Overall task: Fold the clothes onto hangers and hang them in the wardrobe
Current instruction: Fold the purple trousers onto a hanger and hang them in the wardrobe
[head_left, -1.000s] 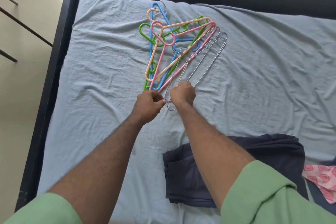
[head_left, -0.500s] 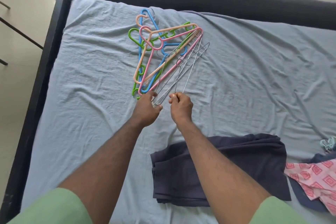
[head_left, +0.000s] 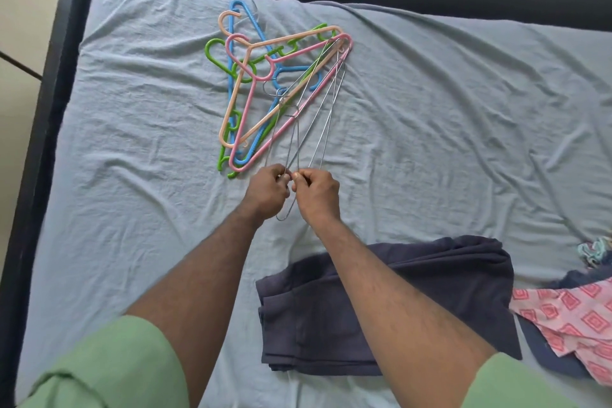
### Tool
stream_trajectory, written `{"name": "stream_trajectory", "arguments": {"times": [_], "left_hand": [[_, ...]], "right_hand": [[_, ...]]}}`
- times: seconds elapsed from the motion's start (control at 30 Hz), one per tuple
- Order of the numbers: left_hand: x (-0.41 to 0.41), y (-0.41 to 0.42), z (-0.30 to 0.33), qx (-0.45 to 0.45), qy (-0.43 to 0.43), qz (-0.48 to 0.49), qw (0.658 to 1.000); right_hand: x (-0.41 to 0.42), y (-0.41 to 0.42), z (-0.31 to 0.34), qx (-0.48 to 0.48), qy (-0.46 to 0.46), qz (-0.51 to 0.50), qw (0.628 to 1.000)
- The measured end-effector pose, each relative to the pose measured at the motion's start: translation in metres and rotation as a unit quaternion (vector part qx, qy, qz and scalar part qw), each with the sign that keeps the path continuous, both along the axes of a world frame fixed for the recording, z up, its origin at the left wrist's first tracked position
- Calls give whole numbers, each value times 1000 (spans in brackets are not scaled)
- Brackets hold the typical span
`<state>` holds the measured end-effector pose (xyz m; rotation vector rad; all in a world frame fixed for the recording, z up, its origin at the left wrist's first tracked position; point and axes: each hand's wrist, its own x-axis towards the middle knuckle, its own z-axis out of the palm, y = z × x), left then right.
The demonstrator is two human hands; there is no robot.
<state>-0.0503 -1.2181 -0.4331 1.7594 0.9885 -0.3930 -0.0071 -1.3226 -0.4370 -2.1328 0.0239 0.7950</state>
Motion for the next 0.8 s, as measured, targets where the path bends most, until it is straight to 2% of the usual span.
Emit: {"name": "stream_trajectory", "arguments": {"times": [0.13, 0.2, 0.33, 0.37, 0.47, 0.53, 0.57, 0.63, 0.7, 0.8], "left_hand": [[-3, 5, -2, 25, -17, 38, 999], [-4, 5, 6, 4, -19, 36, 999], [-8, 3, 13, -40, -46, 50, 997], [-10, 3, 12, -47, -58, 62, 995], [-14, 1, 14, -73, -76, 81, 991], [-14, -4, 22, -96, -91, 80, 988], [-15, -6, 25, -109, -98, 76, 986], [-17, -11, 31, -140, -104, 62, 983], [-23, -18, 35, -178, -102, 52, 977], [-35, -28, 38, -221, -97, 54, 969]], "right_hand": [[21, 17, -8, -53, 28, 0, 998], [32, 27, -9, -31, 49, 11, 998], [46, 39, 3, -24, 84, 136, 987], [46, 37, 5, -16, 86, 139, 986], [37, 19, 9, 27, 30, 24, 999], [33, 3, 5, -1, -16, -74, 997], [32, -5, 1, -25, -10, -107, 994], [28, -22, -6, -39, 61, -142, 987], [21, -35, -9, 17, 156, -161, 974], [17, -49, -4, 79, 176, -190, 963]]}}
